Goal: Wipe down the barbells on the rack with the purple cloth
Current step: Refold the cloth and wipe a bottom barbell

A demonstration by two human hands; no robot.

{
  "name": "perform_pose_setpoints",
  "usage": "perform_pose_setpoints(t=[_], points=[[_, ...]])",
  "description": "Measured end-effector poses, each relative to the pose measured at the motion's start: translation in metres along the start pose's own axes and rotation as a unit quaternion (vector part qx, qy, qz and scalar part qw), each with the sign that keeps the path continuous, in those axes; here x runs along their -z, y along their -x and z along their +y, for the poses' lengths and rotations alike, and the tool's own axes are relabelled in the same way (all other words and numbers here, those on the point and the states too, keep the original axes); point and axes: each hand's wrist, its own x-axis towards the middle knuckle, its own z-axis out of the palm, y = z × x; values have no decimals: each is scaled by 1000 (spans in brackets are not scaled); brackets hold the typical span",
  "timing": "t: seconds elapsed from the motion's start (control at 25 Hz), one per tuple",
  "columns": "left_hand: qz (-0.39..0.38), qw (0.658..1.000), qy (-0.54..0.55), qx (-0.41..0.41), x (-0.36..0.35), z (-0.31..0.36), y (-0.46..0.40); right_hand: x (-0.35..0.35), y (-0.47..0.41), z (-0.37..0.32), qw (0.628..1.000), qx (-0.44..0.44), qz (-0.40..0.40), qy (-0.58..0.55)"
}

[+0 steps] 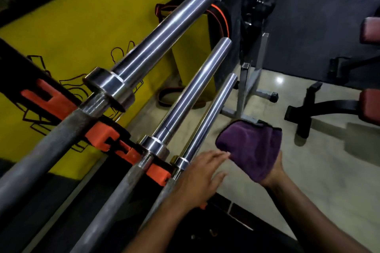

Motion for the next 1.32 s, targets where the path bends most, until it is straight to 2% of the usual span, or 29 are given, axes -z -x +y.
perform_pose_setpoints(t=[0.08, 0.12, 0.16, 0.2, 0.24, 0.32, 0.36, 0.4, 0.48, 0.6, 0.72, 0.8, 0.88, 0.92, 1.0, 1.04, 1.12, 1.24, 1.28, 1.32], points=[[58, 995, -59, 51, 2, -35, -9, -10, -34, -21, 993, 98, 5, 57], [66, 991, -90, 67, 2, -52, -12, -17, -52, -32, 975, 173, 8, 139], [55, 989, -117, 73, 0, -66, -14, -26, -69, -44, 933, 259, 12, 251], [35, 988, -135, 72, -2, -77, -15, -37, -87, -54, 860, 339, 10, 381], [11, 987, -142, 75, -5, -86, -16, -49, -110, -62, 767, 396, -10, 506], [-5, 985, -155, 80, -11, -94, -16, -73, -160, -72, 573, 408, -57, 709], [6, 984, -163, 75, -15, -96, -15, -81, -185, -73, 497, 381, -60, 777], [21, 983, -170, 71, -18, -97, -13, -86, -208, -72, 444, 363, -60, 817], [33, 979, -186, 73, -25, -97, -10, -92, -242, -77, 402, 369, -71, 835], [53, 976, -193, 83, -24, -95, -9, -100, -268, -102, 386, 367, -51, 845], [58, 973, -210, 76, -26, -96, -13, -95, -252, -80, 423, 372, -20, 826], [62, 971, -219, 69, -27, -96, -11, -77, -221, -36, 424, 433, -65, 793], [66, 971, -219, 64, -28, -95, -12, -61, -199, -15, 386, 463, -161, 782], [69, 972, -217, 61, -27, -95, -13, -62, -199, -25, 373, 461, -203, 779], [72, 974, -206, 65, -27, -95, -11, -72, -221, -59, 375, 450, -202, 785], [67, 974, -204, 68, -27, -95, -11, -78, -235, -77, 397, 437, -174, 788], [66, 974, -206, 63, -27, -96, -11, -87, -257, -96, 477, 415, -92, 769], [71, 977, -189, 66, -29, -96, -14, -98, -243, -48, 657, 391, 84, 639], [71, 978, -185, 70, -28, -95, -13, -96, -230, -24, 690, 379, 119, 605], [71, 978, -182, 73, -28, -94, -13, -93, -217, -6, 696, 369, 127, 603]])
